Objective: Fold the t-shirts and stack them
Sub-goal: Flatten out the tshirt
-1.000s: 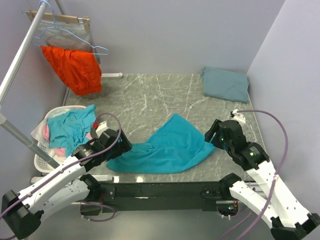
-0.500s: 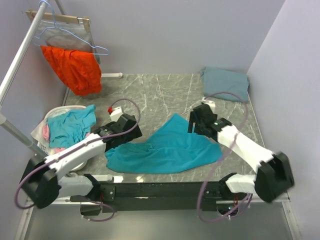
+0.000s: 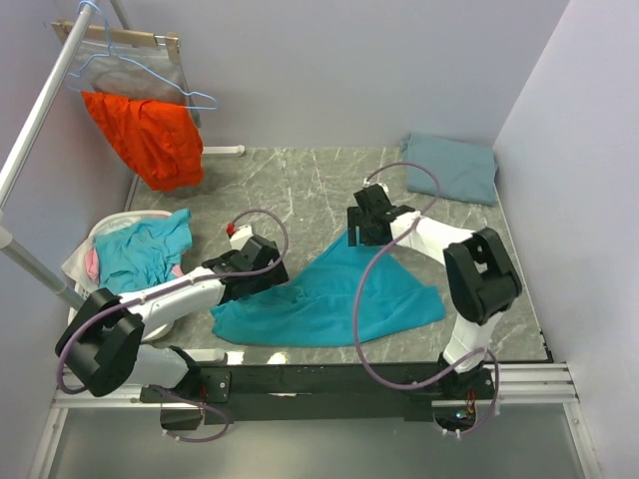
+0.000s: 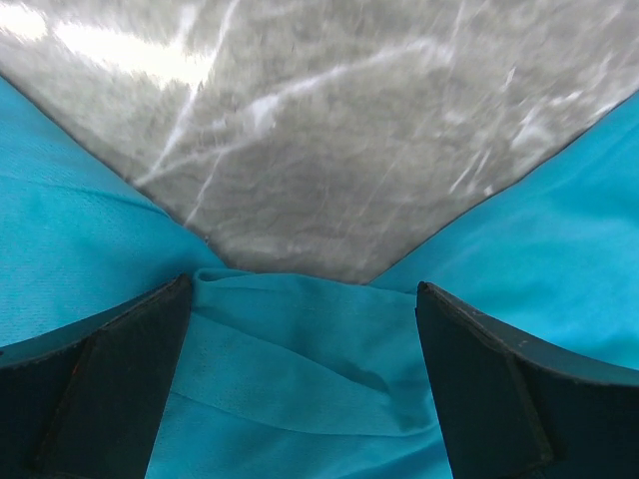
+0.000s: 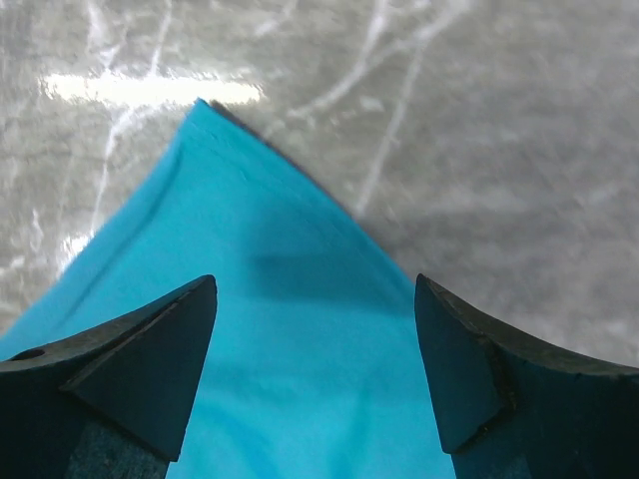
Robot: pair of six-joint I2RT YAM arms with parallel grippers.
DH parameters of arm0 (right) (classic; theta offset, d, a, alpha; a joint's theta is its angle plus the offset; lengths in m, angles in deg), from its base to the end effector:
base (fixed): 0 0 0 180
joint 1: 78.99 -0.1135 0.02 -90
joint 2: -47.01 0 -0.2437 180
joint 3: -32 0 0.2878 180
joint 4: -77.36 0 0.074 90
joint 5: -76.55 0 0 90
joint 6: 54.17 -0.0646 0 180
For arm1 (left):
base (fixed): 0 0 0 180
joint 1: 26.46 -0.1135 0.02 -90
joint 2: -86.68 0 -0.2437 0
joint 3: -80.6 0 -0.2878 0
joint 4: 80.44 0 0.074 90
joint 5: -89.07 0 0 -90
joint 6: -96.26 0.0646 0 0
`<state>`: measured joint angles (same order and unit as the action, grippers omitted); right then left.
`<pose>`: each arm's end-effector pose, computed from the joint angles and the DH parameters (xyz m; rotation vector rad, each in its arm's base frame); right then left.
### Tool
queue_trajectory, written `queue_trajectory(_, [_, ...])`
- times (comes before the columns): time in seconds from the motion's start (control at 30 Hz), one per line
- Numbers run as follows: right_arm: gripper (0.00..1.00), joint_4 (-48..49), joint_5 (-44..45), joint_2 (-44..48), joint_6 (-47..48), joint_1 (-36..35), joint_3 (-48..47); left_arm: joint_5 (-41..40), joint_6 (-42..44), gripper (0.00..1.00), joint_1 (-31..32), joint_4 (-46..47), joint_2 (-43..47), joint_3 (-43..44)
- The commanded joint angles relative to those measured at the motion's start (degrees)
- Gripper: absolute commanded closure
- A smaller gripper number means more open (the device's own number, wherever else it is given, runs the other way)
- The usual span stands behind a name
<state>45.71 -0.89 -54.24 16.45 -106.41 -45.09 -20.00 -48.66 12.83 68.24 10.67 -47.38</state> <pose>0.3679 0.1750 0.1214 -0.0912 2.5097 0.0531 0.2462 -0.1742 0.1219 -0.4659 2.4384 -0.2838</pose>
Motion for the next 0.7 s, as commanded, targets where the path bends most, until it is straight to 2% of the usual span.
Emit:
queue_trajectory(0.0, [0.13, 1.7, -2.1, -3.5, 2.3, 1.0, -4.5, 3.4, -0.4, 0.01, -0.2, 4.6, -0.5, -1.8])
queue_trajectory(0.27, [0.16, -0.6, -4.9, -11.1, 3.3, 2.0, -11.4, 4.9, -0.3, 0.01, -0.2, 6.3, -3.1, -3.2])
queue_trajectory(0.37, [0.24, -2.7, -6.8, -13.3, 3.9, 2.5, -13.5, 5.6, -0.3, 0.00, -0.1, 6.9, -4.4, -3.4])
queue_trajectory(0.47, [0.42, -3.2, -8.5, -14.1, 4.8, 2.6, -14.1, 6.6, -0.5, 0.03, -0.1, 8.0, -5.1, -4.5])
queue_trajectory(0.5, [0.53, -3.5, -8.8, -14.3, 4.9, 2.6, -14.2, 7.0, -0.5, 0.05, -0.2, 8.6, -5.1, -4.8])
queue_trajectory(0.57, [0.66, -3.7, -9.8, -14.8, 5.4, 3.2, -14.3, 7.8, -0.8, 0.20, -0.2, 9.6, -5.4, -5.8])
queue_trajectory(0.6, [0.83, -3.8, -10.7, -14.9, 5.4, 3.3, -14.4, 8.2, -0.8, 0.29, -0.1, 10.0, -5.6, -6.0])
queue_trajectory(0.63, [0.91, -3.9, -10.9, -14.5, 5.3, 3.5, -14.0, 8.3, -0.7, 0.56, -0.2, 10.5, -6.3, -6.0])
queue_trajectory(0.67, [0.98, -3.5, -11.0, -14.1, 5.1, 3.9, -13.4, 8.2, -0.3, 0.71, -0.2, 10.7, -6.8, -5.8])
